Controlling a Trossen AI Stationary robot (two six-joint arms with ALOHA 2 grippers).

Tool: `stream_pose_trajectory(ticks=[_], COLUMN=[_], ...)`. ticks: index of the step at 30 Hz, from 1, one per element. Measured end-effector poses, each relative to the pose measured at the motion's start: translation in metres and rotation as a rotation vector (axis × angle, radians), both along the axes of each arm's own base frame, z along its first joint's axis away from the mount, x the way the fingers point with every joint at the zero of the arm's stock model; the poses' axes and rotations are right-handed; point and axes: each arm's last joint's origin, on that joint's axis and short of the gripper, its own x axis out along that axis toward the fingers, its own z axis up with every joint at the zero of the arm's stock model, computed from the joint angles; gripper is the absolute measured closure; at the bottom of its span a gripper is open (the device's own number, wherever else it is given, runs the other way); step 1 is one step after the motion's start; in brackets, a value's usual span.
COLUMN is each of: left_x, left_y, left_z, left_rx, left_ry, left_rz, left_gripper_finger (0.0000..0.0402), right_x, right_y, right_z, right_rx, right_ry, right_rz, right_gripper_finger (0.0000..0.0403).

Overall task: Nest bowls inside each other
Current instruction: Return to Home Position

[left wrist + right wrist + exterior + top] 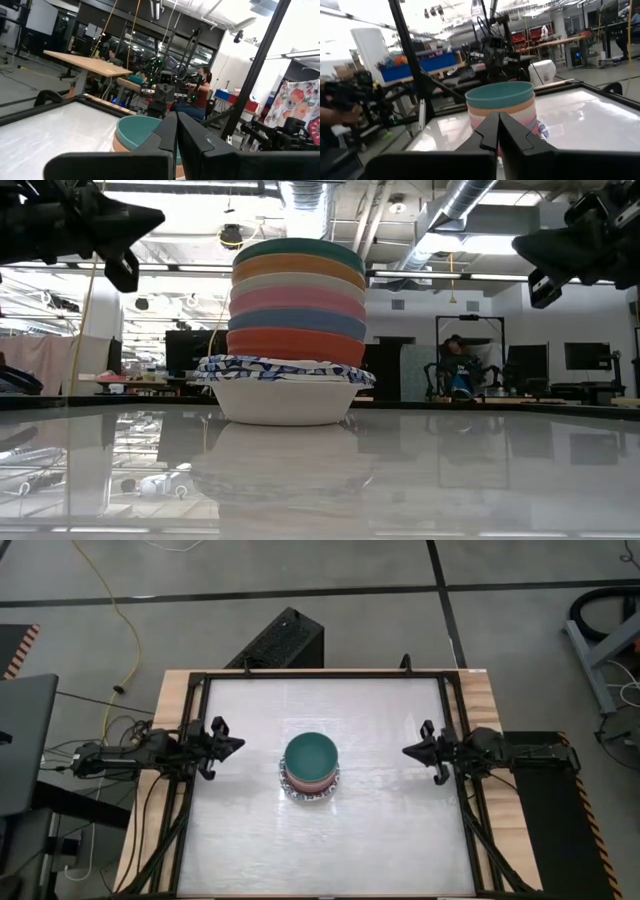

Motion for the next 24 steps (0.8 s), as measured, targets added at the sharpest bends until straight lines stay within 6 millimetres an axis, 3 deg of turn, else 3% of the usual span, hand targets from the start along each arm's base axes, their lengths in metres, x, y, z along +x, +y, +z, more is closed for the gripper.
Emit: stream_pose_trajectory(ticks=[16,24], left_x=[0.001,0.005], left_y=[0.0,0.0], left_z=[-0.004,-0.017], left_rx=[-0.094,-0.101], left_ry=[0.029,0.171], left_rz=[-0.033,-0.027], left_gripper_finger=[0.0401,0.0401], right_x=[0.001,0.001], right_y=[0.0,0.0], right_z=[-0.011,-0.013], right_rx=[-0.014,-0.013], right_ry=[0.113,0.132], right_rz=[0.002,0.002], right_gripper_finger=[0.0369,0.0369])
